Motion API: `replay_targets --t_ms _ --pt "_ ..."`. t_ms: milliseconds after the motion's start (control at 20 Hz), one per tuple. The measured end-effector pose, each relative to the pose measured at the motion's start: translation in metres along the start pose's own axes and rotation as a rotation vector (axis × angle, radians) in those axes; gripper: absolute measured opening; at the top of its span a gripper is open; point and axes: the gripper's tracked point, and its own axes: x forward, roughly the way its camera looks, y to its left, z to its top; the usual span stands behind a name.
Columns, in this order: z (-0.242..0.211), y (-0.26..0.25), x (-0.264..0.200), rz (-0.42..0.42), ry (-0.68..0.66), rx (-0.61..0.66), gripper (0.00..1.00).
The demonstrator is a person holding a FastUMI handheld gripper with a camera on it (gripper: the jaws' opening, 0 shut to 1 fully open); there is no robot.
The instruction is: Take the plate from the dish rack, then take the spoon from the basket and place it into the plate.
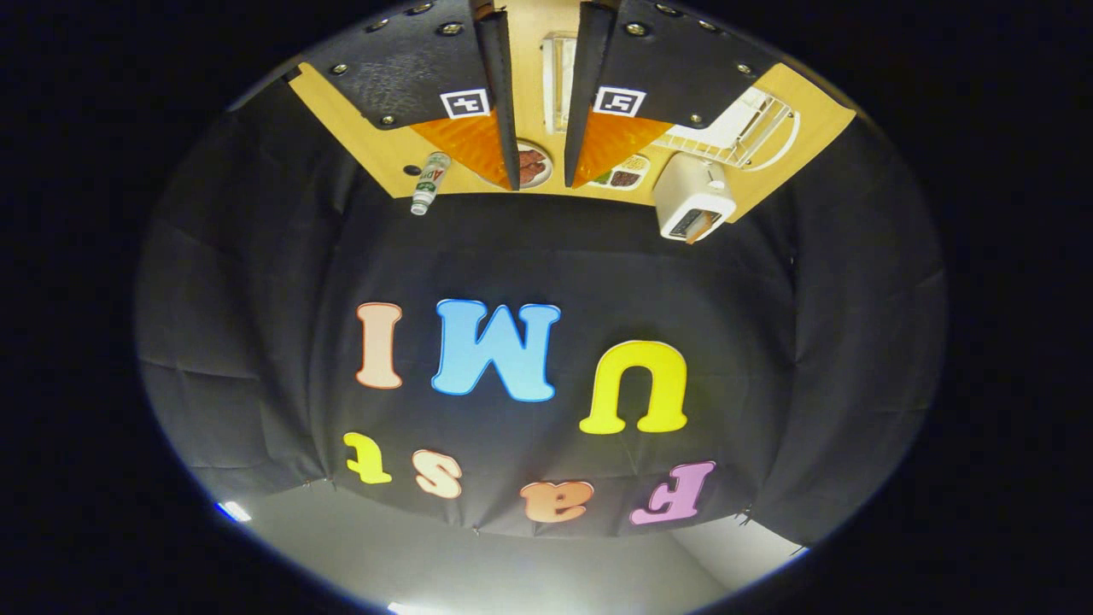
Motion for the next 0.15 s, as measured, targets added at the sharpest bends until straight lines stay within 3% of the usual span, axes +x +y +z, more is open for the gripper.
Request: replay_targets --t_ms 150 --pt "-0.001 -0.03 0.008 -0.042 -0.001 0.053 0.3"
